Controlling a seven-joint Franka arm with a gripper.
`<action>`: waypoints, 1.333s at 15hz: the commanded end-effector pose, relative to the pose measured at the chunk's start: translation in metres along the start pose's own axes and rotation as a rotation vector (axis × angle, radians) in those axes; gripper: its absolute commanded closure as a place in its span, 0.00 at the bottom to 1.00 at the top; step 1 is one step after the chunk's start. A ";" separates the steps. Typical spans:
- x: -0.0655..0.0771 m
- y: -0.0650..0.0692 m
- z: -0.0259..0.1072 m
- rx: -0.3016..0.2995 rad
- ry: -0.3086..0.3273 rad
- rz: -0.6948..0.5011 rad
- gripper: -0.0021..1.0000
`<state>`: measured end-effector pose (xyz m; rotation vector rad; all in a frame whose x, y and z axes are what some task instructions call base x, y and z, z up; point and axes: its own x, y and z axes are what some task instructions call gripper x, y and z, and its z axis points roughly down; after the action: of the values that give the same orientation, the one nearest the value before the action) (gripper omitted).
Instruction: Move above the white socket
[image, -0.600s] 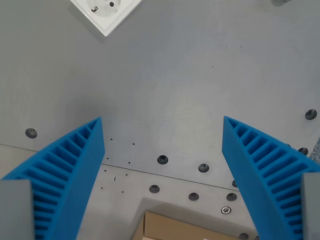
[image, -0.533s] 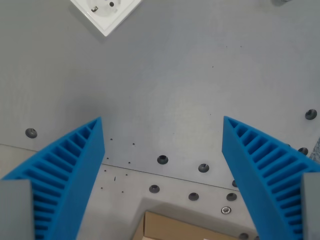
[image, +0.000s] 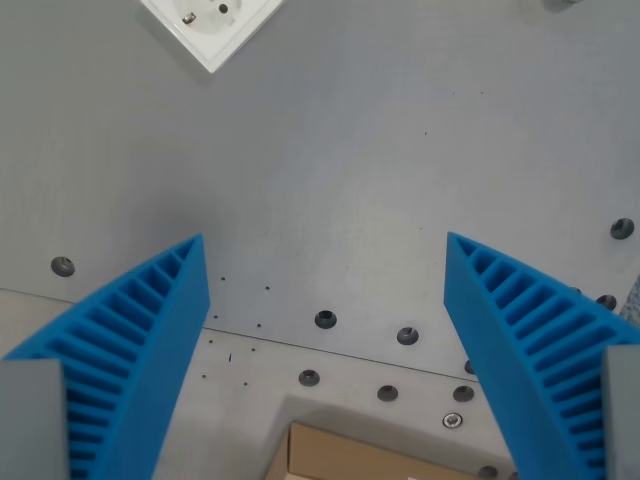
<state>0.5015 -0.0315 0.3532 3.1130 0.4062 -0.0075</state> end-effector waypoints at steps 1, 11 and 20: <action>0.001 -0.001 0.001 -0.003 0.006 0.042 0.00; 0.010 -0.008 0.019 -0.014 0.034 0.187 0.00; 0.022 -0.018 0.048 -0.013 0.065 0.368 0.00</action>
<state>0.5197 -0.0129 0.3106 3.1362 0.1162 -0.0289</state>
